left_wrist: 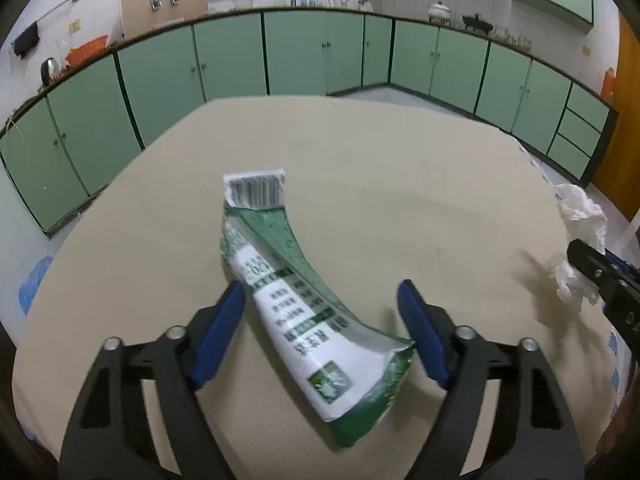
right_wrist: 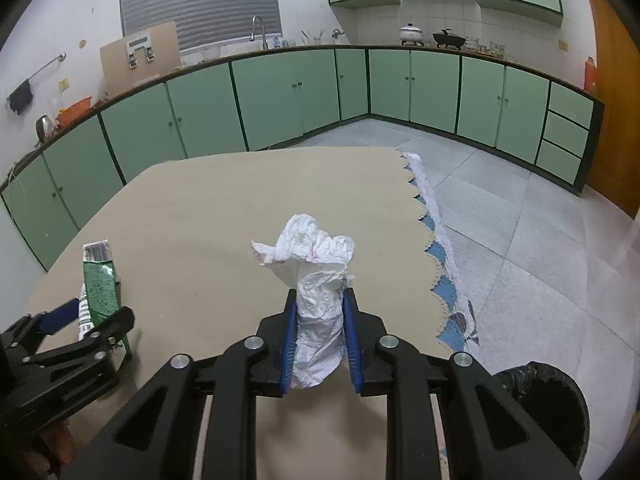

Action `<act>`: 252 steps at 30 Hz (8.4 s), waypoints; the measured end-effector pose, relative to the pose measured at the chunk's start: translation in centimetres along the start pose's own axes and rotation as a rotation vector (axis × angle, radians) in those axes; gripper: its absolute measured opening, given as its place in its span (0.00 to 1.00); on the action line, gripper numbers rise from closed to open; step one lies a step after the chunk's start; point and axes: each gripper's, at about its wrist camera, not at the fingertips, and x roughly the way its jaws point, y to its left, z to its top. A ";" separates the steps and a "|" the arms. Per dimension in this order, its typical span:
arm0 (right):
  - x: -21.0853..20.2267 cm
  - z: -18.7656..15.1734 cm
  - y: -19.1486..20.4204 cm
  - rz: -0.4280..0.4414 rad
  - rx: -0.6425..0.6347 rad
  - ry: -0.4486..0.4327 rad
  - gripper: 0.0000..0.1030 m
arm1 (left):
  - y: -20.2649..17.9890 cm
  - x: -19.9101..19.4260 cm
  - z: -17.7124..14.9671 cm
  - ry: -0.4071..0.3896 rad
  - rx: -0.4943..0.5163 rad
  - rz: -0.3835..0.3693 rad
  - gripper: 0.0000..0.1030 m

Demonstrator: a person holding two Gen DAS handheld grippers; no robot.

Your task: Collect trash

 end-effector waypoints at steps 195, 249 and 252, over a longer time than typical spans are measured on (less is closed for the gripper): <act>-30.7 -5.9 -9.6 -0.323 0.171 -0.183 0.94 | -14.7 -26.4 -4.9 -0.371 0.269 -0.378 0.88; -30.1 -6.0 -9.6 -0.313 0.174 -0.175 0.94 | -14.8 -25.9 -5.3 -0.363 0.264 -0.373 0.88; -30.1 -6.0 -9.6 -0.315 0.172 -0.176 0.94 | -14.7 -25.7 -5.4 -0.363 0.264 -0.370 0.88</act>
